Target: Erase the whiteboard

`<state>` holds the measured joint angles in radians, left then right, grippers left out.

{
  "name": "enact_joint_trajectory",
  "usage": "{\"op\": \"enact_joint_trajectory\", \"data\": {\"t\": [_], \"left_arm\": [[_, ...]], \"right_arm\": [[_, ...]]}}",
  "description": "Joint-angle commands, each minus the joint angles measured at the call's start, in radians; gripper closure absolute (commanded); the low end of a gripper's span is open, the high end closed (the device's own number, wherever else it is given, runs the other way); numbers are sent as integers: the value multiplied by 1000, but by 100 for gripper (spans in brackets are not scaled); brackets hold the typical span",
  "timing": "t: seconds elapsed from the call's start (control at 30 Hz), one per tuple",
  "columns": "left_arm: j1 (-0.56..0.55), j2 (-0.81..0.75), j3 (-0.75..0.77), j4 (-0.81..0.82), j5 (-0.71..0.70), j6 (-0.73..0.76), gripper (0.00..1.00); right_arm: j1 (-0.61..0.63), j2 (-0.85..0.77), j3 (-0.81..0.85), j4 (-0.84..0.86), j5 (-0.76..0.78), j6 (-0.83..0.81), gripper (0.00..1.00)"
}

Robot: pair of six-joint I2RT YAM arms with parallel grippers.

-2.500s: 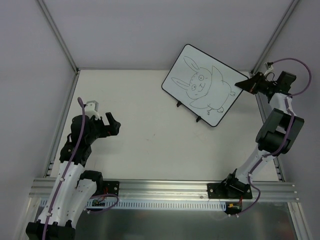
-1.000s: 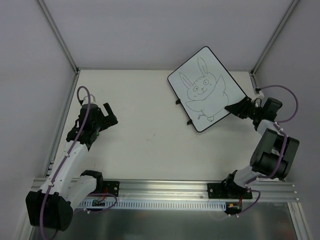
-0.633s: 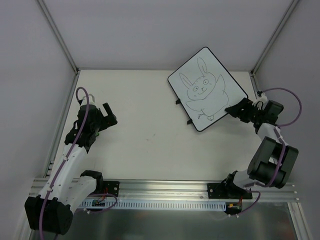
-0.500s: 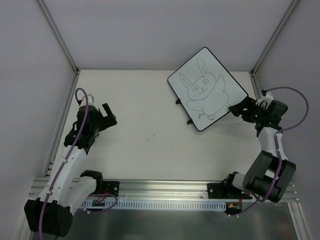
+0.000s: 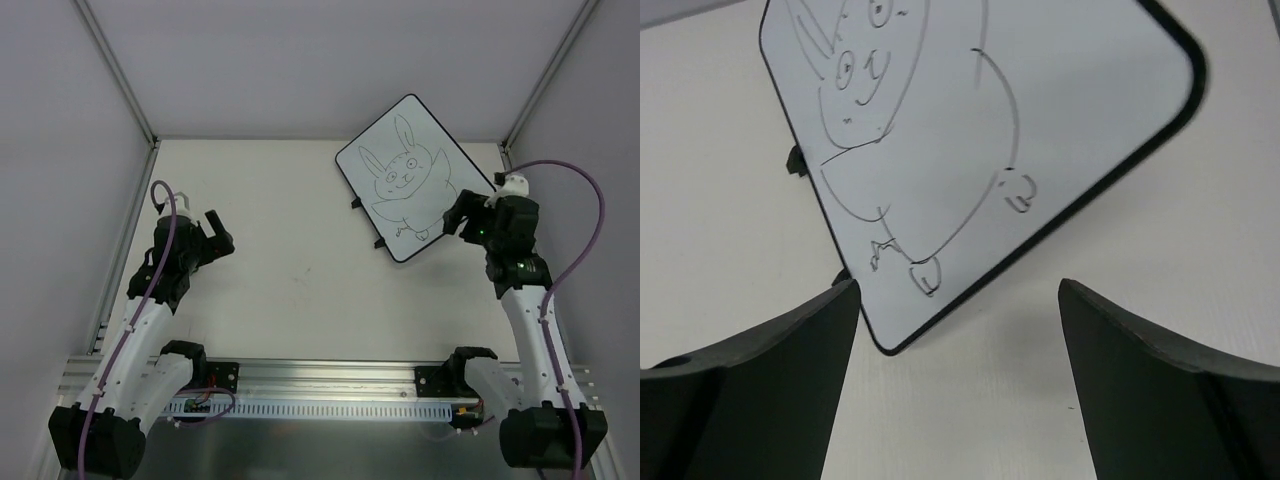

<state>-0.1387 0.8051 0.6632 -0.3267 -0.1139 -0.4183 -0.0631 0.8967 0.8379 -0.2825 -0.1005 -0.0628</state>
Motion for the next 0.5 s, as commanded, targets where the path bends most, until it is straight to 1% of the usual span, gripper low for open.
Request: {"op": "enact_joint_trajectory", "data": {"t": [0.0,0.03,0.07,0.1,0.13,0.17,0.2,0.23,0.27,0.33,0.37,0.4,0.43,0.47], "left_arm": [[-7,-29,-11,17,-3,10,1],[-7,-38,-13,17,2,9,1],[-7,-44,-14,18,3,7,1],[-7,-47,-17,17,3,7,1],[-7,-58,-19,15,-1,7,1],[-7,-63,-20,17,-1,9,1],[-9,-69,-22,17,-3,10,1],[-9,-73,-24,17,-3,10,1],[-7,-76,-24,17,-1,9,1],[-9,-83,-24,17,0,9,1],[-9,-84,-24,17,0,7,1],[-9,-86,-25,17,2,7,1],[-9,-92,-25,17,2,7,1],[-9,-95,-27,17,2,7,1]], "right_arm": [[191,8,69,-73,348,60,16],[306,40,76,-79,410,93,16],[362,62,81,-81,467,139,16],[411,91,87,-84,558,164,16],[498,123,96,-92,600,194,16],[540,198,122,-112,640,233,16],[578,237,138,-119,706,300,16],[648,273,153,-124,740,332,18],[684,357,189,-132,775,363,20],[762,448,246,-161,846,464,24],[779,496,280,-203,864,501,23],[795,586,349,-228,893,533,24],[810,632,383,-256,907,605,24],[816,672,420,-312,923,642,25]]}}
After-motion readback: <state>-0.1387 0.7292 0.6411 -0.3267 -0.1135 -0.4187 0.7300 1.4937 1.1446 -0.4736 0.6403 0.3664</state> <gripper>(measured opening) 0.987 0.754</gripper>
